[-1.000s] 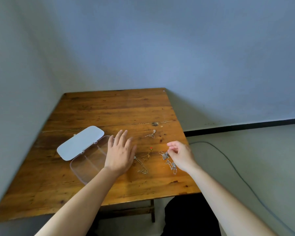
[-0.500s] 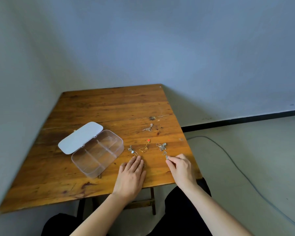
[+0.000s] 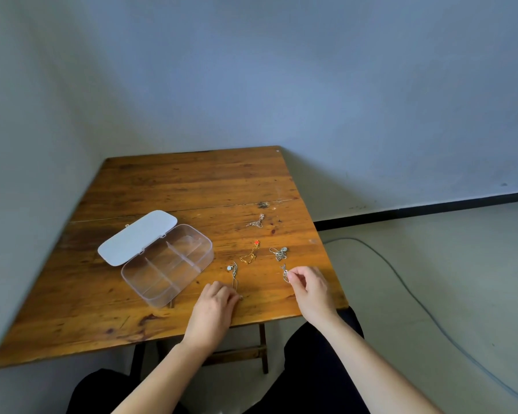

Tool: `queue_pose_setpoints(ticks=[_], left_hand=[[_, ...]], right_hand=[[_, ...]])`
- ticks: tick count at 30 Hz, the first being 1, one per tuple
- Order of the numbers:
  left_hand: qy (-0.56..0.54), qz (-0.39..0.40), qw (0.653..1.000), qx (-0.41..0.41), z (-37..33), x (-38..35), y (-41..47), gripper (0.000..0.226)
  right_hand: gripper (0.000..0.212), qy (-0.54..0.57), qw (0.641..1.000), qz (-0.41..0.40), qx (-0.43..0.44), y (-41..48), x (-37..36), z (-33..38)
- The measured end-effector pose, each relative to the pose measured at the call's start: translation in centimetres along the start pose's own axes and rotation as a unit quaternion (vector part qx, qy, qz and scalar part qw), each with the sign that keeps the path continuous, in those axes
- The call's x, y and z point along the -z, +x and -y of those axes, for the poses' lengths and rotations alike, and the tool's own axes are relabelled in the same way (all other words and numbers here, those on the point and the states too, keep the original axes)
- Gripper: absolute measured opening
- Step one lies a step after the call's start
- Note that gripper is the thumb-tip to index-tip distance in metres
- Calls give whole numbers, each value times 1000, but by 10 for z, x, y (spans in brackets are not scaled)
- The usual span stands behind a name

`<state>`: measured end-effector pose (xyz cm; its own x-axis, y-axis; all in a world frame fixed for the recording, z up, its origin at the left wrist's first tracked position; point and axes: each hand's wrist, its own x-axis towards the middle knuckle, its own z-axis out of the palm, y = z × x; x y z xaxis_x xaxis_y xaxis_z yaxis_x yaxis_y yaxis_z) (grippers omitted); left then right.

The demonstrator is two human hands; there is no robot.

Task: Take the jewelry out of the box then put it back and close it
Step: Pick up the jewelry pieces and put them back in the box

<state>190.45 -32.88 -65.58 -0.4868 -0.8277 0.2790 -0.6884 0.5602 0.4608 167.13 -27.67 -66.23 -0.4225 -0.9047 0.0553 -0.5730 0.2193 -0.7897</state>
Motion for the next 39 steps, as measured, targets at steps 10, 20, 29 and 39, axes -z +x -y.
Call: queue_pose_setpoints(ticks=[10, 20, 29, 39], left_hand=[[-468, -143, 816, 307, -10, 36, 30, 19], [-46, -9, 981, 189, 3, 25, 33, 25], [68, 54, 990, 110, 7, 8, 28, 27], [-107, -72, 987, 93, 16, 71, 37, 14]], right_hand=[[20, 391, 909, 18, -141, 23, 15, 35], [33, -92, 992, 79, -20, 26, 5, 28], [16, -172, 976, 79, 111, 12, -6, 29], [36, -209, 970, 99, 78, 21, -10, 41]])
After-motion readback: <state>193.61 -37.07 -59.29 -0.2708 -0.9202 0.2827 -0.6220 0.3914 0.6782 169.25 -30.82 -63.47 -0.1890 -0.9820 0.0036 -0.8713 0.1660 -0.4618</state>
